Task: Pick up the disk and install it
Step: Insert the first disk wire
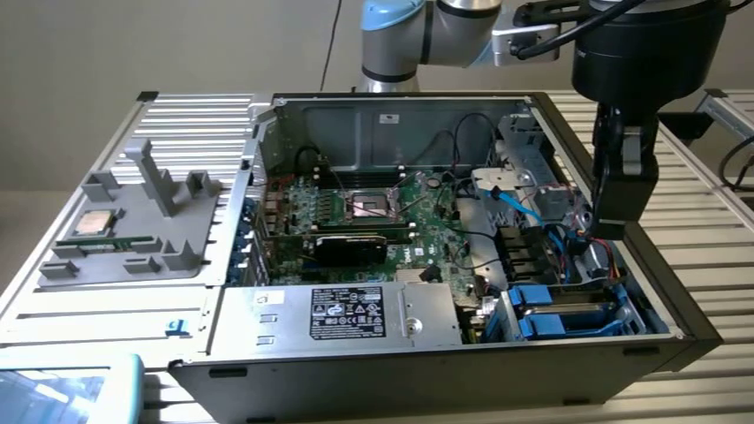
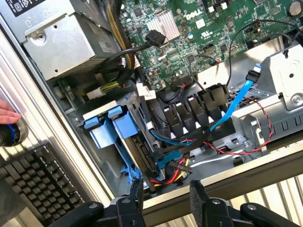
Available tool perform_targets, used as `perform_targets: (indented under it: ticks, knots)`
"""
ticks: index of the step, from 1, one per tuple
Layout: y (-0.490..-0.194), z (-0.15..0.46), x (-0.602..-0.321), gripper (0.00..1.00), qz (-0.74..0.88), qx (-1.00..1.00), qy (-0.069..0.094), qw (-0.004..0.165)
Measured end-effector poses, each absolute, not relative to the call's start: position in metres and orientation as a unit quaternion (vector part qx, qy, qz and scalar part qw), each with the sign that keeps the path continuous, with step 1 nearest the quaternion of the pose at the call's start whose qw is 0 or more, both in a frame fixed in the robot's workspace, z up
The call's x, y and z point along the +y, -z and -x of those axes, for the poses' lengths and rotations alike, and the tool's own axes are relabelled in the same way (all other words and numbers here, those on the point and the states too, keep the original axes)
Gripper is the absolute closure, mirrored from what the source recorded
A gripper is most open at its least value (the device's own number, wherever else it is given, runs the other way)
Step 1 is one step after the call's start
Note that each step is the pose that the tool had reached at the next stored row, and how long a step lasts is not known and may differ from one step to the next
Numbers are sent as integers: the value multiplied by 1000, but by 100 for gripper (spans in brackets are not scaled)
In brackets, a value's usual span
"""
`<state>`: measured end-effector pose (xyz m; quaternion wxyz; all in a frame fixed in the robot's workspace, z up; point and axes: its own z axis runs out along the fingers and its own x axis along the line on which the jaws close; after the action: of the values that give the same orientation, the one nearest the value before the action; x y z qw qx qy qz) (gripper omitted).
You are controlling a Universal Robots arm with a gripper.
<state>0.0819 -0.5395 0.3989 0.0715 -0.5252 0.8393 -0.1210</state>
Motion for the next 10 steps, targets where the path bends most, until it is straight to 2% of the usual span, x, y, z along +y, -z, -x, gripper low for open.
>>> perform_targets:
  ticks: [10]
  knots:
    - [-399, -82, -540, 48, 525, 839, 121, 71]
